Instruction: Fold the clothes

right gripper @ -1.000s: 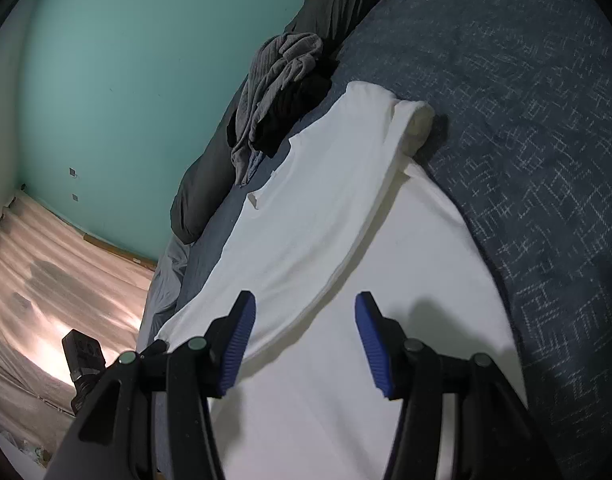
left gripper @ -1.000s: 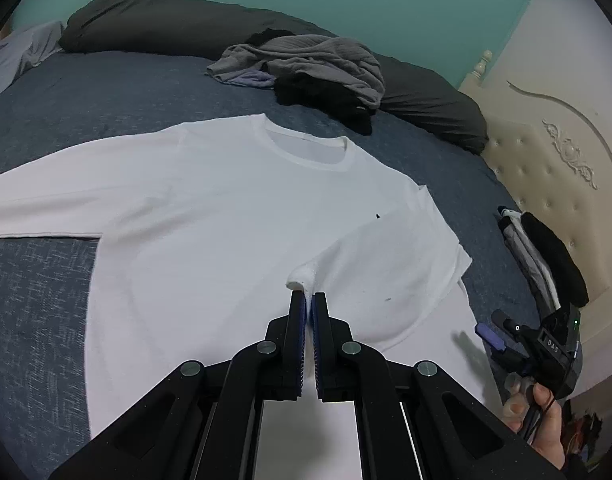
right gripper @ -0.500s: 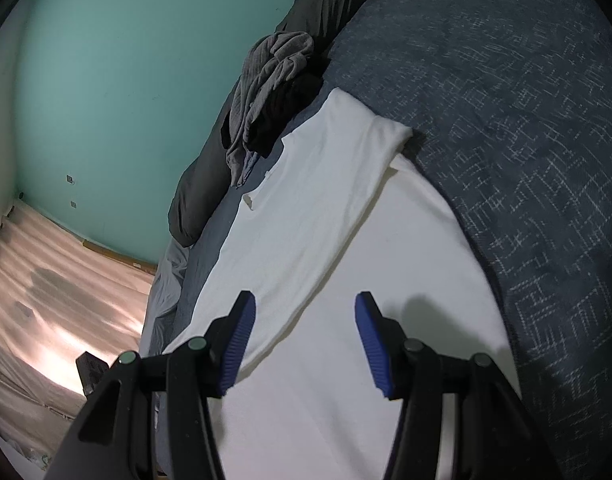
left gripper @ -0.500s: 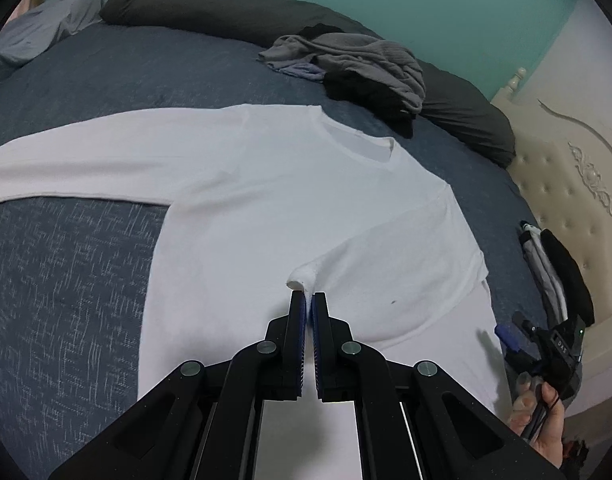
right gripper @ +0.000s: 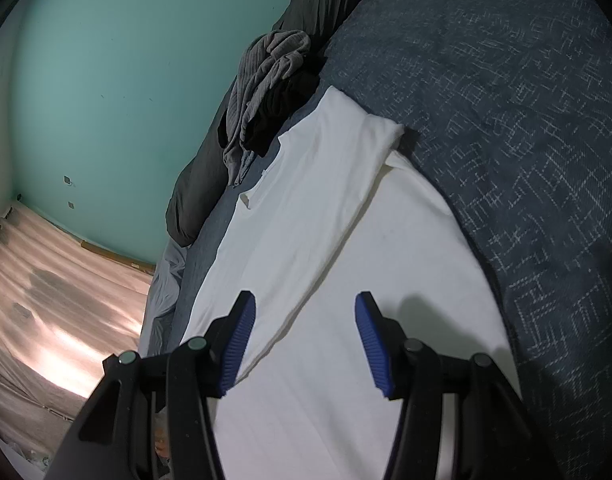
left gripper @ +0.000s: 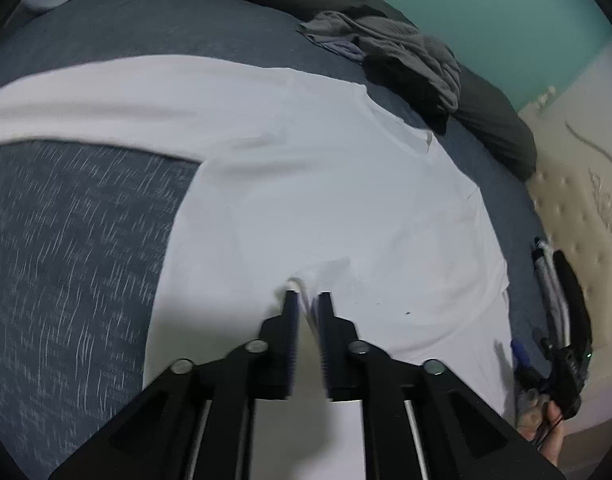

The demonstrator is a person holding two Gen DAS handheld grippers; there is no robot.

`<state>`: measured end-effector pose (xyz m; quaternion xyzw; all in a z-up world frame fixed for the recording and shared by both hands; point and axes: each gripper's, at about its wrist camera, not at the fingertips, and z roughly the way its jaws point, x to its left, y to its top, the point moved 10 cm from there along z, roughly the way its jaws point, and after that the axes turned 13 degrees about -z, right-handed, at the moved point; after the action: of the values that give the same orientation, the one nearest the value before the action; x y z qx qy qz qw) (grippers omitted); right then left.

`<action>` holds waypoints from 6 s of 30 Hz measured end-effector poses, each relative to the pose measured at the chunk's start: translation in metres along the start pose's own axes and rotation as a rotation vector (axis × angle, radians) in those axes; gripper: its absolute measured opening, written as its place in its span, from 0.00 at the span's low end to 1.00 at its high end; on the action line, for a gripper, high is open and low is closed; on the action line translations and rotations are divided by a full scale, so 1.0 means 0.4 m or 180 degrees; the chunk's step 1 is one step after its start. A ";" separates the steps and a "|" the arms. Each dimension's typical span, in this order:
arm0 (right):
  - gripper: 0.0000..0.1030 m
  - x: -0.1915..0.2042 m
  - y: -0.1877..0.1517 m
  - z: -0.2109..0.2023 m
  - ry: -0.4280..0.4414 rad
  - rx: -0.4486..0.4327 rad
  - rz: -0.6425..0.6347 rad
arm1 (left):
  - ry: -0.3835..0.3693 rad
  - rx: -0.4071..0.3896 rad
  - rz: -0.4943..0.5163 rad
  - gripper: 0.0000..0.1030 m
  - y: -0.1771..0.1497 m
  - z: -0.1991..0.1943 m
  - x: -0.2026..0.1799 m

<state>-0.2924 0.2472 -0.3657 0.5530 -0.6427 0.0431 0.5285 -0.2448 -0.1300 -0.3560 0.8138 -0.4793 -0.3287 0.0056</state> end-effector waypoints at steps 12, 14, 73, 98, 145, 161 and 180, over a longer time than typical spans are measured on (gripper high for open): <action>0.51 0.002 0.005 0.005 0.0010 -0.0006 0.0015 | -0.0143 0.0283 0.0187 0.34 -0.108 0.026 -0.029; 0.51 0.001 0.004 0.004 0.0010 -0.0010 0.0023 | -0.0162 0.0312 0.0232 0.31 -0.113 0.037 -0.044; 0.51 -0.041 -0.012 0.022 -0.0113 0.0097 0.0127 | -0.0119 -0.0048 0.0124 0.02 0.013 -0.008 0.037; 0.58 -0.092 0.135 -0.030 -0.1393 0.0427 -0.0910 | -0.0112 -0.0181 0.0568 0.20 0.042 0.001 -0.046; 0.42 -0.182 0.198 0.150 -0.1991 0.1168 -0.1849 | -0.0061 0.0190 0.0763 0.21 -0.034 0.158 -0.029; 0.48 -0.172 0.183 0.212 -0.2127 0.1185 -0.2347 | -0.0054 0.0203 0.0778 0.21 -0.036 0.160 -0.030; 0.25 -0.217 0.213 0.150 -0.1950 0.1105 -0.2091 | -0.0093 0.0230 0.0743 0.21 -0.037 0.160 -0.024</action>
<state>-0.4095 0.2992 -0.4099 0.7941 -0.5434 -0.1843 0.2004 -0.2711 -0.0948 -0.4058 0.7472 -0.5823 -0.3201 0.0075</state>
